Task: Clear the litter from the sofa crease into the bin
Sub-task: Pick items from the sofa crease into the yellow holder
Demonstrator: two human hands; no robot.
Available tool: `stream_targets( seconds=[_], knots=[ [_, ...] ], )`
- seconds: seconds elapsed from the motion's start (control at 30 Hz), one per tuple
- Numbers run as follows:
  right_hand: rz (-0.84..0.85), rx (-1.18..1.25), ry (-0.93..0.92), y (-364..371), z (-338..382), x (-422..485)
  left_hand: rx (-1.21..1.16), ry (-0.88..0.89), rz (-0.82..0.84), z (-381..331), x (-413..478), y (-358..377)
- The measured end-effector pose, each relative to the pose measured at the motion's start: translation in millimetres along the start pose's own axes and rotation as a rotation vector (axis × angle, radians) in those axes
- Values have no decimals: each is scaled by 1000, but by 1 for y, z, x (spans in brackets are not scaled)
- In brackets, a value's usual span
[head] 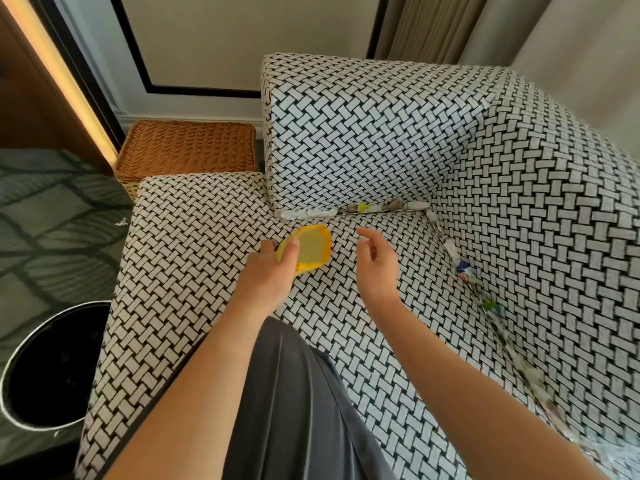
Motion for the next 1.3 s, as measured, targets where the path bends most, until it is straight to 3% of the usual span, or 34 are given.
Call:
stream_targets(
  seconds=[0.17,0.33,0.47,0.53,0.7,1.1,1.3],
  knots=[
    [17,-545,-7,1,-48,39,-69,-4,-85,-16,13,21],
    [-33,-786,-87,14,-46,65,-92,-63,-78,-14,26,33],
    [-54,-842,-77,24,-41,95,73,-45,-193,-13,24,18],
    [-64,-893,-102,27,-40,104,48,-19,-254,-13,24,11],
    [-30,-975,-80,34,-40,123,-46,-80,-154,0,33,12],
    [-72,-964,-91,35,-39,128,-92,-135,-162,5,36,13],
    [-44,-1102,-56,41,-37,130,-123,-97,-128,-3,33,9]
  ],
)
Point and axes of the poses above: each hand's wrist, its own x-axis towards the middle knuckle, its own y-axis out of the palm, z = x × y, the point moved 7 cm from there along x, towards the middle knuckle, and after that the axes turned 2 degrees about x, right-handed, at the moved point
